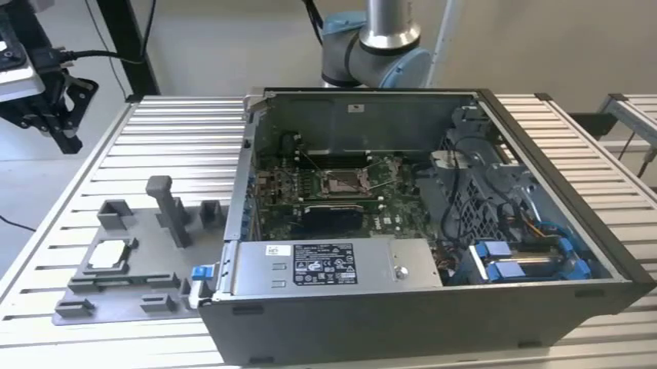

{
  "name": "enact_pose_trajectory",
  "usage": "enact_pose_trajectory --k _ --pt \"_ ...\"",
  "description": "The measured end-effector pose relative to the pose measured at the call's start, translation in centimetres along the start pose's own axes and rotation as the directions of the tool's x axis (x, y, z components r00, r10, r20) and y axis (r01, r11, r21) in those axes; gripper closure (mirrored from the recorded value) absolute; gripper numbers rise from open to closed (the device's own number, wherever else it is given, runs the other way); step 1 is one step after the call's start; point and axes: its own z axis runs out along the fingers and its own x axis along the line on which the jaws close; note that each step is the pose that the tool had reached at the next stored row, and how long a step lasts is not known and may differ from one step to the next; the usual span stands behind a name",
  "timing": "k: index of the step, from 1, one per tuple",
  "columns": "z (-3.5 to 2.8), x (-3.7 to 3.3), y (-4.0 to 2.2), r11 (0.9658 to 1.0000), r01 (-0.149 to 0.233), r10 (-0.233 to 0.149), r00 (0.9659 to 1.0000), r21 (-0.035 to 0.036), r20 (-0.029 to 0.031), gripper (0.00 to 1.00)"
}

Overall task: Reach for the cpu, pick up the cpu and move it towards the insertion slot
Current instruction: 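Reach for the cpu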

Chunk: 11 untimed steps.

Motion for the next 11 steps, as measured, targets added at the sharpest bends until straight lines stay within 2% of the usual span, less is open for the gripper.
enact_pose_trajectory --k 6,11 --pt "0.26 0.82 0.01 1.0 0.0 0.0 1.0 0.0 0.0 1.0" --pt "0.26 0.85 0.01 1.0 0.0 0.0 1.0 0.0 0.0 1.0"
